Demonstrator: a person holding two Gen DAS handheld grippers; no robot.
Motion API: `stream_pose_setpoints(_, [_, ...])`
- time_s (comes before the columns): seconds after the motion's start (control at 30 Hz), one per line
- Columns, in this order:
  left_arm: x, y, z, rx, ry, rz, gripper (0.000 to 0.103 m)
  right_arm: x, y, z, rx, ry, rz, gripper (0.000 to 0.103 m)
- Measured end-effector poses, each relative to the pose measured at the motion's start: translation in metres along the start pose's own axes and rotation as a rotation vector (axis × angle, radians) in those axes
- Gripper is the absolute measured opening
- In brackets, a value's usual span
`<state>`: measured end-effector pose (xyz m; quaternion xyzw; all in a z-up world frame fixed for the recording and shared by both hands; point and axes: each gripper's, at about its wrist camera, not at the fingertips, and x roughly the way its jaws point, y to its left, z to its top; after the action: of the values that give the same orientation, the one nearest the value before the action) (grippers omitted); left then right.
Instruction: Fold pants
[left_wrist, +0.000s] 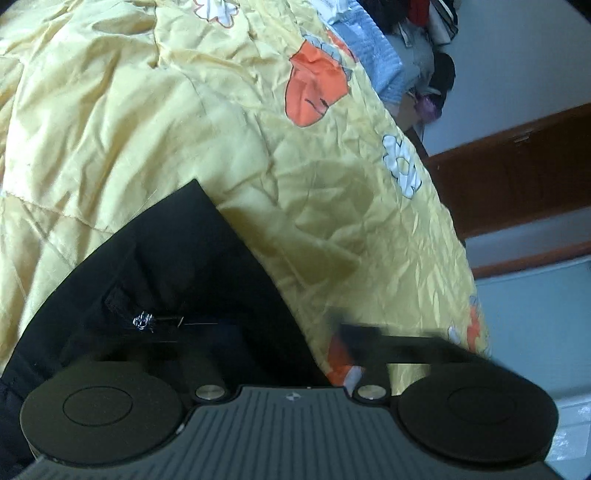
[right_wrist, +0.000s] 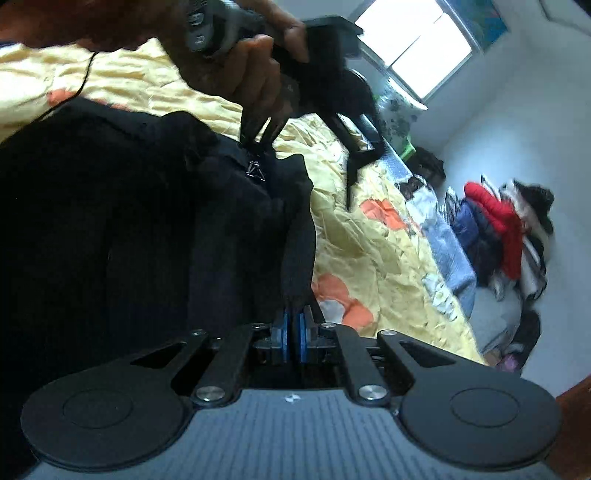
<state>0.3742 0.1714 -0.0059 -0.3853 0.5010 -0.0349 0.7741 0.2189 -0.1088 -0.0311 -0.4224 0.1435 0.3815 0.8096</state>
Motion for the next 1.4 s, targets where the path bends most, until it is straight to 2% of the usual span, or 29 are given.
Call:
stream_pose_setpoints(0.03, [-0.002, 0.003, -0.004, -0.008, 0.014, -0.015, 0.010, -0.002, -0.002, 0.000, 0.028, -0.005, 0.005, 0.006])
stream_pose_setpoints(0.07, [-0.008, 0.005, -0.009, -0.004, -0.005, -0.022, 0.005, -0.003, -0.004, 0.001, 0.059, -0.010, 0.010, 0.006])
stream_pose_setpoints(0.17, [-0.041, 0.011, -0.032, 0.023, -0.084, -0.059, 0.004, -0.019, -0.012, 0.003, 0.171, -0.036, 0.043, 0.006])
stream_pose_setpoints(0.27, [-0.091, 0.016, -0.074, 0.126, -0.170, -0.070, 0.005, -0.047, -0.009, 0.008, 0.270, -0.069, 0.104, 0.006])
stream_pose_setpoints(0.33, [-0.121, 0.026, -0.106, 0.176, -0.190, -0.072, 0.005, -0.068, 0.004, 0.013, 0.310, -0.081, 0.160, 0.006])
stream_pose_setpoints(0.4, [-0.141, 0.040, -0.134, 0.207, -0.196, -0.068, 0.005, -0.086, 0.025, 0.016, 0.335, -0.080, 0.214, 0.006])
stream_pose_setpoints(0.5, [-0.155, 0.066, -0.173, 0.233, -0.187, -0.017, 0.005, -0.103, 0.065, 0.018, 0.355, -0.061, 0.289, 0.006])
stream_pose_setpoints(0.57, [-0.151, 0.084, -0.193, 0.230, -0.162, 0.042, 0.005, -0.105, 0.085, 0.018, 0.361, -0.040, 0.319, 0.006])
stream_pose_setpoints(0.67, [-0.136, 0.110, -0.203, 0.174, -0.110, 0.066, 0.005, -0.102, 0.106, 0.014, 0.403, 0.002, 0.354, 0.006])
stream_pose_setpoints(0.73, [-0.139, 0.113, -0.204, 0.182, -0.132, 0.052, 0.006, -0.100, 0.114, 0.010, 0.408, 0.013, 0.333, 0.006])
stream_pose_setpoints(0.83, [-0.145, 0.108, -0.209, 0.202, -0.151, 0.077, 0.006, -0.099, 0.111, 0.005, 0.492, 0.014, 0.328, 0.006])
stream_pose_setpoints(0.97, [-0.147, 0.105, -0.216, 0.231, -0.176, 0.107, 0.008, -0.108, 0.124, 0.002, 0.512, 0.014, 0.297, 0.009])
stream_pose_setpoints(1.0, [-0.146, 0.103, -0.218, 0.240, -0.183, 0.120, 0.011, -0.109, 0.126, 0.002, 0.522, 0.008, 0.286, 0.009])
stream_pose_setpoints(1.03, [-0.145, 0.102, -0.220, 0.243, -0.188, 0.134, 0.021, -0.110, 0.128, 0.000, 0.541, 0.004, 0.272, 0.009])
stream_pose_setpoints(1.17, [-0.158, 0.096, -0.228, 0.273, -0.193, 0.175, 0.028, -0.134, 0.123, -0.010, 0.638, -0.039, 0.228, 0.010])
stream_pose_setpoints(1.23, [-0.171, 0.091, -0.235, 0.309, -0.212, 0.227, 0.039, -0.165, 0.114, -0.028, 0.684, -0.068, 0.139, 0.010])
stream_pose_setpoints(1.27, [-0.179, 0.087, -0.239, 0.329, -0.229, 0.240, 0.040, -0.177, 0.109, -0.038, 0.715, -0.063, 0.088, 0.010])
stream_pose_setpoints(1.37, [-0.192, 0.062, -0.252, 0.431, -0.260, 0.217, 0.047, -0.213, 0.090, -0.094, 0.872, 0.050, -0.094, 0.010])
stream_pose_setpoints(1.4, [-0.191, 0.049, -0.256, 0.474, -0.257, 0.188, 0.052, -0.221, 0.087, -0.112, 0.915, 0.093, -0.143, 0.010])
